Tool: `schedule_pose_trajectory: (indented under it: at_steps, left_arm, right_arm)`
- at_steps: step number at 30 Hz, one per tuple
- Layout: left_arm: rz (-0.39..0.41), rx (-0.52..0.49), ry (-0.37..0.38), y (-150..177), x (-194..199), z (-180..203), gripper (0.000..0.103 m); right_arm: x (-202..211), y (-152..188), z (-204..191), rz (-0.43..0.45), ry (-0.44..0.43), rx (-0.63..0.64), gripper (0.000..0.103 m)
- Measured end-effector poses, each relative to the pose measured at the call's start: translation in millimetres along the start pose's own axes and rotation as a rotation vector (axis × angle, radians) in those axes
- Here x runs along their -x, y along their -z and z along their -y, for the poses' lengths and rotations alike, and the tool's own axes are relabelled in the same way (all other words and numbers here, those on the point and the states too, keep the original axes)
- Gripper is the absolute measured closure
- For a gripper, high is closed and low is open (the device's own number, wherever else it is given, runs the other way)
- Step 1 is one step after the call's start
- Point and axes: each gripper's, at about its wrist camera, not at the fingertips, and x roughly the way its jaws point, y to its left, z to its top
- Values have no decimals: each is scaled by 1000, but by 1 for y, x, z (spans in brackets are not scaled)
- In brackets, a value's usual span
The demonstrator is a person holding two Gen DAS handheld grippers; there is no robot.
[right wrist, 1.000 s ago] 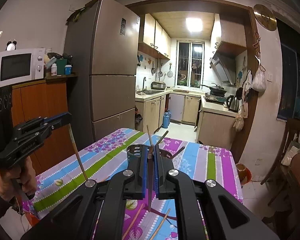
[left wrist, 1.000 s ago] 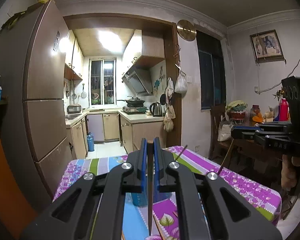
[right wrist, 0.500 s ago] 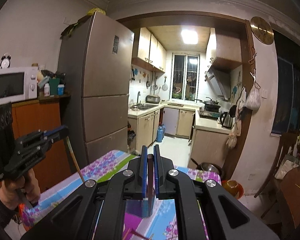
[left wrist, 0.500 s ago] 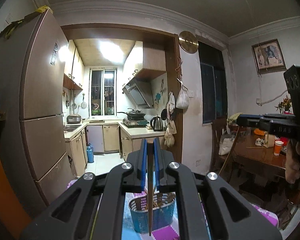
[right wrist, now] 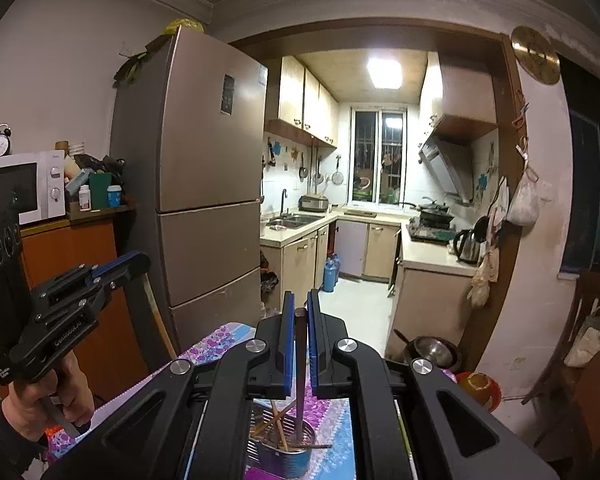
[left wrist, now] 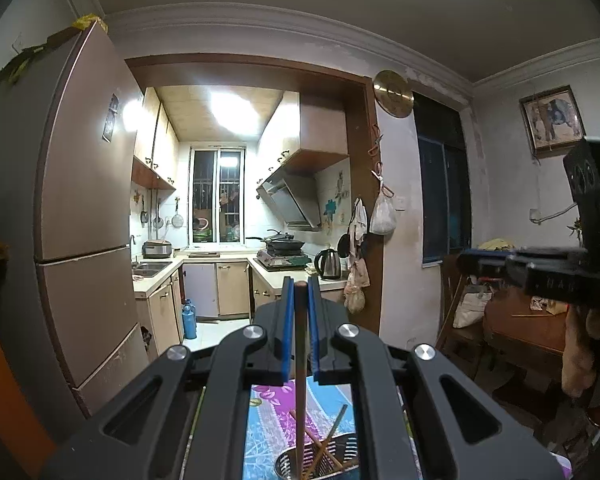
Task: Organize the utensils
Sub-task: 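Carry both held chopsticks above the blue holder and lower them in, then open the left gripper into the holder while the right gripper releases its chopstick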
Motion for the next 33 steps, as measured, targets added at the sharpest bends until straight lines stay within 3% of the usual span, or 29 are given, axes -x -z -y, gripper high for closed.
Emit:
schedule_pose_trajectory:
  at_steps: [11, 33]
  left_arm:
    - [-79, 27, 3, 35, -49, -9, 98]
    - [-174, 43, 5, 74, -93, -17, 96]
  right_arm:
    - [-70, 37, 16, -90, -28, -63, 96]
    - [-124, 75, 27, -164, -47, -105, 96]
